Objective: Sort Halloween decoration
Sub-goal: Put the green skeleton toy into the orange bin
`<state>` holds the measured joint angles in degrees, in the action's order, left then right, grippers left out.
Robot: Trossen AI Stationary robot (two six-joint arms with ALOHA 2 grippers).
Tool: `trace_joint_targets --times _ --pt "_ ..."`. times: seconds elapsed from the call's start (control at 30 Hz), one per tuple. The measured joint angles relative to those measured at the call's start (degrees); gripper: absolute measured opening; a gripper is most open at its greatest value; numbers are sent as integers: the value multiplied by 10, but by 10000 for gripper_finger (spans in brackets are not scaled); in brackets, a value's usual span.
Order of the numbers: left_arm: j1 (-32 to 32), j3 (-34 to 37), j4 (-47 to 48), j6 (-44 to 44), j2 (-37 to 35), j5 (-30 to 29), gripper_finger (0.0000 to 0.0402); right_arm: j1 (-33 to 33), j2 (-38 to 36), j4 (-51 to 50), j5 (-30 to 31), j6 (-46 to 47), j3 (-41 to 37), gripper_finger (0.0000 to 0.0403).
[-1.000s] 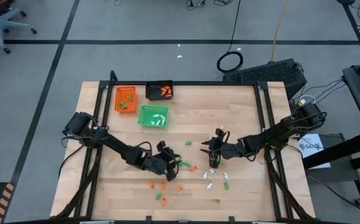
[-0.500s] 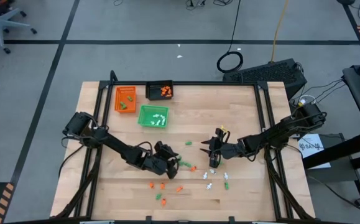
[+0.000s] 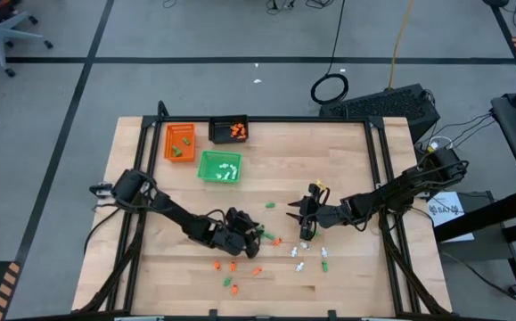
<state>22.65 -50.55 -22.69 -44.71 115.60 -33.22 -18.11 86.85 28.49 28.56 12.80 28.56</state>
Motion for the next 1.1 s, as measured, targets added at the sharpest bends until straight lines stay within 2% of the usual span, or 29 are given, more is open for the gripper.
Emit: trace_joint_targets --times 0.2,0.3,0.43,0.5,0.7,1.1 --pt "-2 -3 0 19 7 -2 122 0 0 0 0 0 0 125" --pt "-4 -3 1 55 8 3 89 0 0 0 0 0 0 125" --pt "-19 -3 5 110 7 40 30 0 0 0 0 0 0 125" --pt "-26 -3 5 135 1 58 13 0 0 0 0 0 0 125" --pt "-38 0 48 199 -43 69 18 0 0 0 0 0 0 125" --pt "-41 -1 194 303 -210 58 11 0 0 0 0 0 0 125"
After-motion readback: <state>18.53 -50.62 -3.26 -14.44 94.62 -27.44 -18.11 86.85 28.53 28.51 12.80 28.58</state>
